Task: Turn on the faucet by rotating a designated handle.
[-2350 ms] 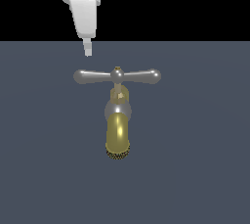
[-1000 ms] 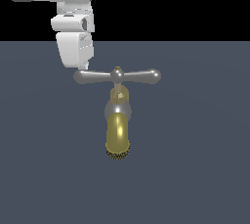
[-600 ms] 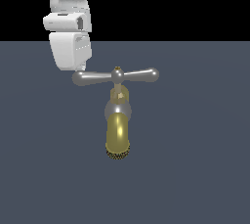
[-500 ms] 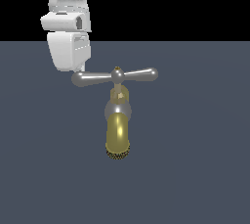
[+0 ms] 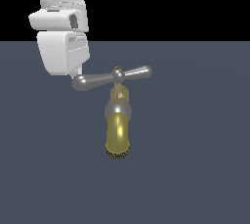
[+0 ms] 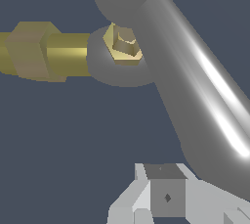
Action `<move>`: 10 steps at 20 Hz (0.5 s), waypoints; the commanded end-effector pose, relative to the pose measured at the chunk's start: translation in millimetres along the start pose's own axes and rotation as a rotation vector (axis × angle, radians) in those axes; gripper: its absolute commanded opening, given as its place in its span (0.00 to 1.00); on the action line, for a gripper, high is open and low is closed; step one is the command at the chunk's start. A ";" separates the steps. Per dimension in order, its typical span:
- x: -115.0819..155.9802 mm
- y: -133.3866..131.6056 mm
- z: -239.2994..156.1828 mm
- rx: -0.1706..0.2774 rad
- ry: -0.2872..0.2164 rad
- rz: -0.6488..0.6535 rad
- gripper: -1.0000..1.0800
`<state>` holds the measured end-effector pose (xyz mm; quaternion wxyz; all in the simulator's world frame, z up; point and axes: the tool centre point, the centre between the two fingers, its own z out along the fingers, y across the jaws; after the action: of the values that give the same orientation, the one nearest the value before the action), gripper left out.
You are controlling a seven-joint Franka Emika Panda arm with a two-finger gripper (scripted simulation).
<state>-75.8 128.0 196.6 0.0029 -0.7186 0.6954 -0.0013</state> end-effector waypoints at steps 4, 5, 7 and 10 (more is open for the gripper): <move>-2.9 10.1 -0.4 0.000 0.001 -0.004 0.00; -0.7 13.2 -0.5 0.000 0.001 -0.004 0.00; 3.7 19.2 -0.5 -0.001 0.001 -0.004 0.00; 10.4 28.3 -0.4 -0.001 0.001 -0.005 0.00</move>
<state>-98.3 125.6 196.9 0.0044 -0.7235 0.6903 -0.0019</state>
